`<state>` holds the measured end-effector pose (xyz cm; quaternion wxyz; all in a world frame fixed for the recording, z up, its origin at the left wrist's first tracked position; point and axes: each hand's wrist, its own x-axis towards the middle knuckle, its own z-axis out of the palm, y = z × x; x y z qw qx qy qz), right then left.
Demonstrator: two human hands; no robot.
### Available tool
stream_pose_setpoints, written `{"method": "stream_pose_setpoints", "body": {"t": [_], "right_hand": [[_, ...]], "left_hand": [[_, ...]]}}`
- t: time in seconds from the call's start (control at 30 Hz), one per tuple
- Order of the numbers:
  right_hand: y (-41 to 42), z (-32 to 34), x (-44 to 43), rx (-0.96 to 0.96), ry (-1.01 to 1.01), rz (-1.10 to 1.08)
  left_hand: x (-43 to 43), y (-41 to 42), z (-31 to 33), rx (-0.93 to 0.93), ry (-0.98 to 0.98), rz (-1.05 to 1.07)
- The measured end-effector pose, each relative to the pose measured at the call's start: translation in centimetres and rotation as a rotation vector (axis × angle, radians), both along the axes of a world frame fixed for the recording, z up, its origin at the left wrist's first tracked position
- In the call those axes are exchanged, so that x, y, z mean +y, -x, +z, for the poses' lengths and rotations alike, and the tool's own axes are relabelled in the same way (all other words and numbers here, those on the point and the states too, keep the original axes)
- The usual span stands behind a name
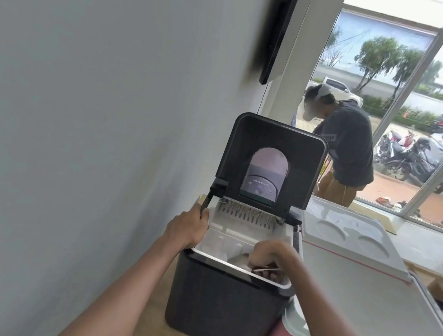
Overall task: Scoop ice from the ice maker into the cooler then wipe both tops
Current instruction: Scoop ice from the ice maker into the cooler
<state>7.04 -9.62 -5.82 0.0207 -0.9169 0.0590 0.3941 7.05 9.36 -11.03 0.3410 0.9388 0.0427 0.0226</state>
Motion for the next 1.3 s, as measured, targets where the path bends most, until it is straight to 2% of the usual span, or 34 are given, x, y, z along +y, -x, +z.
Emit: {"method": "stream_pose_setpoints", "body": {"t": [0.17,0.33,0.47,0.53,0.67,0.8,1.3], "right_hand": [[0.6,0.0,0.0,-0.024,-0.052,-0.055],[0.4,-0.9,0.1,-0.127,-0.067,0.042],[1.1,-1.7,1.6,-0.411,0.044,0.270],[1.3,-2.0,2.3,-0.482,-0.020,0.330],[0.7,-1.5,2.2,-0.359,-0.178,0.220],[0.8,-2.8,1.2,-0.309,-0.189,0.276],[-0.4,-2.9,0.4,-0.158,-0.328,0.021]], "left_hand": [[-0.1,0.1,0.1,0.000,0.004,0.004],[-0.1,0.4,0.3,-0.002,0.005,0.019],[-0.2,0.7,0.5,0.000,0.007,0.024],[-0.3,0.7,0.5,-0.004,0.012,0.024],[-0.3,0.9,0.8,-0.015,0.015,0.037],[-0.4,1.0,0.8,-0.009,0.020,0.038],[-0.4,1.3,0.9,-0.037,0.104,0.099]]}}
